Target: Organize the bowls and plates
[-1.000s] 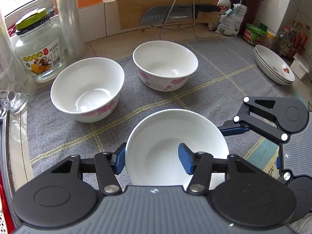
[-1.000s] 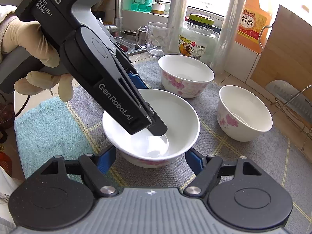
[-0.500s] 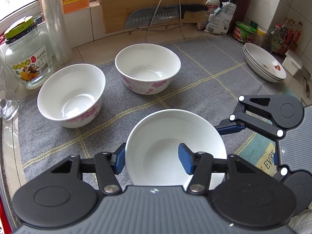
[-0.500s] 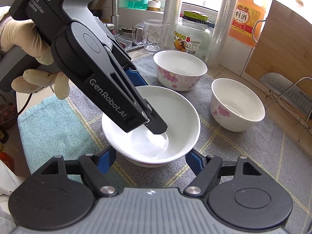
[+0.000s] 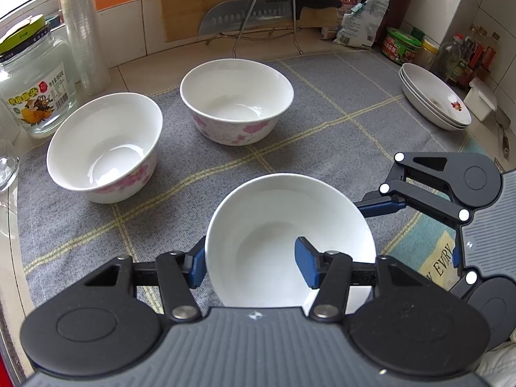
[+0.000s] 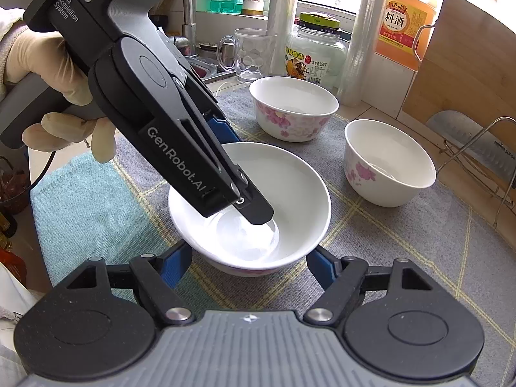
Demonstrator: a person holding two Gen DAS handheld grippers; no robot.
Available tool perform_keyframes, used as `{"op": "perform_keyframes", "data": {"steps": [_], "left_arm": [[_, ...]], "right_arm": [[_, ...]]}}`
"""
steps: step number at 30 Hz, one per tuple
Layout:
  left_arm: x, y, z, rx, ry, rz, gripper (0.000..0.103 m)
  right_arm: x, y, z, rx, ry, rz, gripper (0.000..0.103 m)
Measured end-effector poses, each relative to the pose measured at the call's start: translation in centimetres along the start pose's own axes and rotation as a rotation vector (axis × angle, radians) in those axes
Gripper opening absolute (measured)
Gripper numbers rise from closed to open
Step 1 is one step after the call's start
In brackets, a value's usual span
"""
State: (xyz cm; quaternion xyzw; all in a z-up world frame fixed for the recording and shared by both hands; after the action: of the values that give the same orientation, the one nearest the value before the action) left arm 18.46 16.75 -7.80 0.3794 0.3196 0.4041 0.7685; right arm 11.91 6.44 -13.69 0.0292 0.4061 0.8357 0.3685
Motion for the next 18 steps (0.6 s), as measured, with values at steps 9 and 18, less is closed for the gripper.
{"op": "perform_keyframes", "data": {"steps": [9, 18], "left_arm": [[-0.7, 0.7, 0.1, -0.017, -0.012, -0.018, 0.053], [-2.6, 1.2, 0.8, -0.033, -0.038, -0.036, 0.053]], "right_arm": [[0.1, 0.3, -0.1, 0.01, -0.017, -0.014, 0.082], [-0.4, 1.9, -0.6, 0.003, -0.036, -0.029, 0.082]]}}
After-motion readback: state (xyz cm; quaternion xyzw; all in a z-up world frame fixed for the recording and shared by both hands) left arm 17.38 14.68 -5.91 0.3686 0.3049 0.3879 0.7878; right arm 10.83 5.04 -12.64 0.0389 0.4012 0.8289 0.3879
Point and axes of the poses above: each gripper's, at about its wrist camera, not at the fingertips, and y roughly against the way its jaws point, x to its left, z to its top, the point moved 1 cm from there along -y, roughly the way its jaws point, and after that the axes turned 9 degrees about y, right-handed, at the moved point
